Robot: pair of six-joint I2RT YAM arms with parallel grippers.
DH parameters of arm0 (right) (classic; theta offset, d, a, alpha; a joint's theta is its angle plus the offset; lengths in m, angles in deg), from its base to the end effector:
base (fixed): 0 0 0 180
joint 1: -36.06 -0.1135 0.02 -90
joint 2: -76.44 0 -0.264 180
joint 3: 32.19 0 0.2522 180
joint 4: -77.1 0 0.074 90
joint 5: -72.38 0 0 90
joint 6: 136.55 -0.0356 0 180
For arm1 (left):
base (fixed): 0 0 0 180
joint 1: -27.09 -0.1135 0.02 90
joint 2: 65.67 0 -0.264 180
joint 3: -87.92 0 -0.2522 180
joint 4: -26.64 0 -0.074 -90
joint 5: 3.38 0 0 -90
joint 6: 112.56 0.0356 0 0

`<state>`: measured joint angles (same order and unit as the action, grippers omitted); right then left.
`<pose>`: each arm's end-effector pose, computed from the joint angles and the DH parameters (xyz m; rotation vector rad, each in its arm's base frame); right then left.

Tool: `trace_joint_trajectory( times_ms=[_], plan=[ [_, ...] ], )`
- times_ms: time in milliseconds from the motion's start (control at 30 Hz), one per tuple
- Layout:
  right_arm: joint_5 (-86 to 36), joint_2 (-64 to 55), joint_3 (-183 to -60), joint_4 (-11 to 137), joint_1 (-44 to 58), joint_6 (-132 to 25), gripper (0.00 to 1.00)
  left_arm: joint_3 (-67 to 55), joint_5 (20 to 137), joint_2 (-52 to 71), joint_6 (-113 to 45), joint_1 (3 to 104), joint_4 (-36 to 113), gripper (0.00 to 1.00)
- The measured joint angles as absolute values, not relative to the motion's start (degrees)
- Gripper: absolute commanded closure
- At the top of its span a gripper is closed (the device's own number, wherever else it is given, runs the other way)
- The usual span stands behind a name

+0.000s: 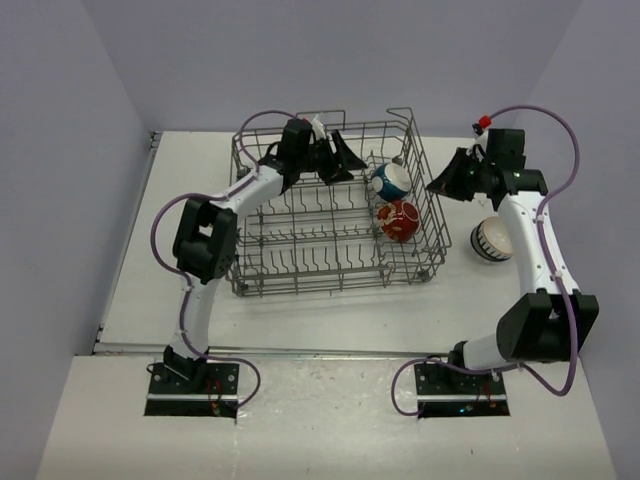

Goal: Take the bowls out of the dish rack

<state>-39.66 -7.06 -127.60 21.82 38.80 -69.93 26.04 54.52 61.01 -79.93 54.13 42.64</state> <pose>0.3149 -0.0017 0.3544 0.3366 2.3180 0.6274 0.4562 -0.2541 0.2444 -0.1852 2.2563 -1.4352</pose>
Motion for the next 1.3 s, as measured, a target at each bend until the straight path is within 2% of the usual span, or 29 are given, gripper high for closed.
trace_joint_trajectory(
  times_ms=[567, 1033, 1300],
  plan=[
    [-40.6, -4.4, -124.4, 23.0, 38.3, -71.8, 1.0, 9.0, 53.3, 46.7, -77.1, 55.2, 42.1, 0.39],
    [-40.7, -3.6, -123.4, 23.8, 38.3, -72.0, 1.0, -0.3, 46.6, 47.7, -86.4, 57.9, 25.8, 0.37],
    [-40.3, -2.9, -122.6, 24.6, 37.3, -72.0, 1.0, -0.9, 44.9, 52.6, -90.5, 59.2, 18.3, 0.37]
  ],
)
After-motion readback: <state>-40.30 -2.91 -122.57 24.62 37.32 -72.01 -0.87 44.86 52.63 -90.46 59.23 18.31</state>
